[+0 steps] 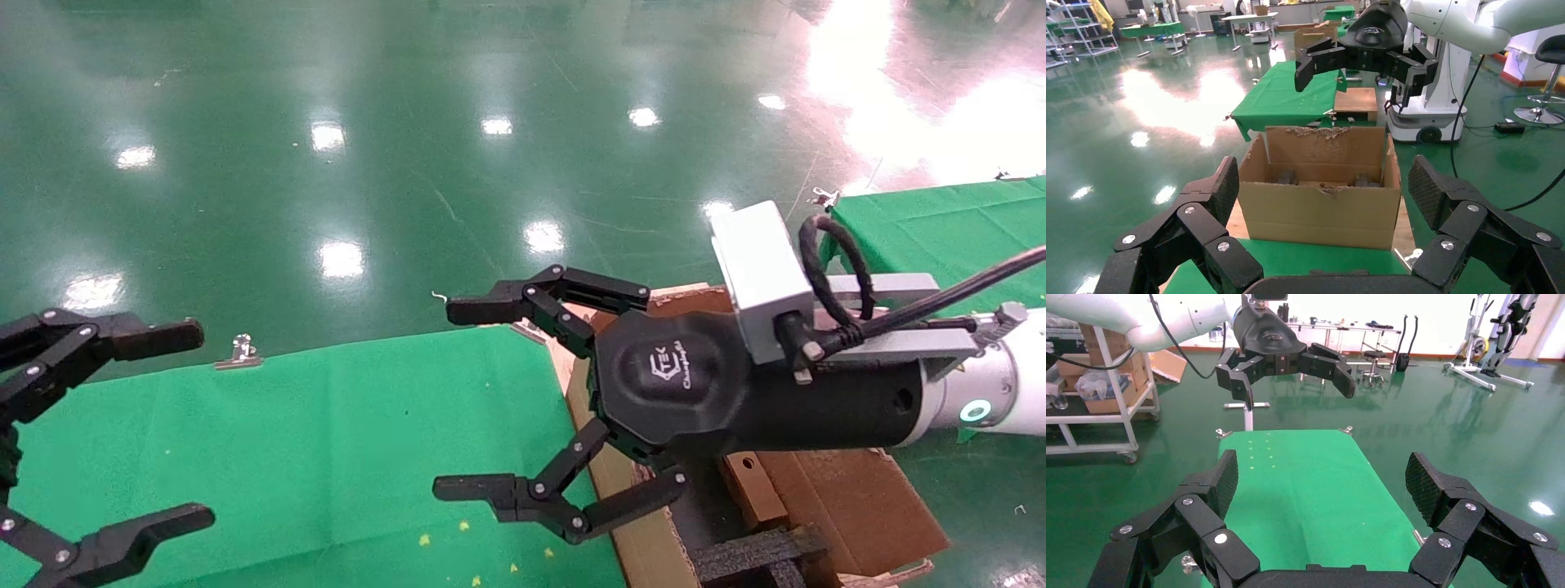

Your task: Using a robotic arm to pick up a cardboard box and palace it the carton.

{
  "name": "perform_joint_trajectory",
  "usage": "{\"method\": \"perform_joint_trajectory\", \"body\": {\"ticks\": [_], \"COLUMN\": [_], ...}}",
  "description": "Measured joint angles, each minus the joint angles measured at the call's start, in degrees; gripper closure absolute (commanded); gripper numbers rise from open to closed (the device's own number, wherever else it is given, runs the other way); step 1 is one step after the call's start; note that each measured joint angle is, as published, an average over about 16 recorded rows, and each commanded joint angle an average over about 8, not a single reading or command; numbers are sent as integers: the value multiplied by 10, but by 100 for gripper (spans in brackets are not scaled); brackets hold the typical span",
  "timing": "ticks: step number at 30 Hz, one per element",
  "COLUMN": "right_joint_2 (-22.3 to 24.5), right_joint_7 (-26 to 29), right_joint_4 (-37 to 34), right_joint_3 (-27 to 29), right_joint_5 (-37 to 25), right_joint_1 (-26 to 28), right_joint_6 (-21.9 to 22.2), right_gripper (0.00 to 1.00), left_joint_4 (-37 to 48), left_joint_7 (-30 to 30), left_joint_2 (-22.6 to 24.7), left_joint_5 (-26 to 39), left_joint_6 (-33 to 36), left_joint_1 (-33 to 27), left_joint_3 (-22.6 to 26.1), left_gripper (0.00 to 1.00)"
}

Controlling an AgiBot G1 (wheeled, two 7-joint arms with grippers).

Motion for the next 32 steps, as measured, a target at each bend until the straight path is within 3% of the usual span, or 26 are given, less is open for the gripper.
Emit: {"method": "perform_joint_trajectory", "body": {"ticks": [32], "right_joint_2": [0], "right_joint_7": [5], "right_joint_4": [-3], "right_joint_3": [-11], "right_joint_5": [-4], "right_joint_1": [8], "right_joint_6": [4], "right_gripper": [0], "left_joint_4": [0], "left_joint_7": [0], "left_joint_2": [0], "left_joint_5": [0], "left_joint_6": [0], "left_joint_1": [0], "left_joint_3": [0], "left_gripper": [0]}}
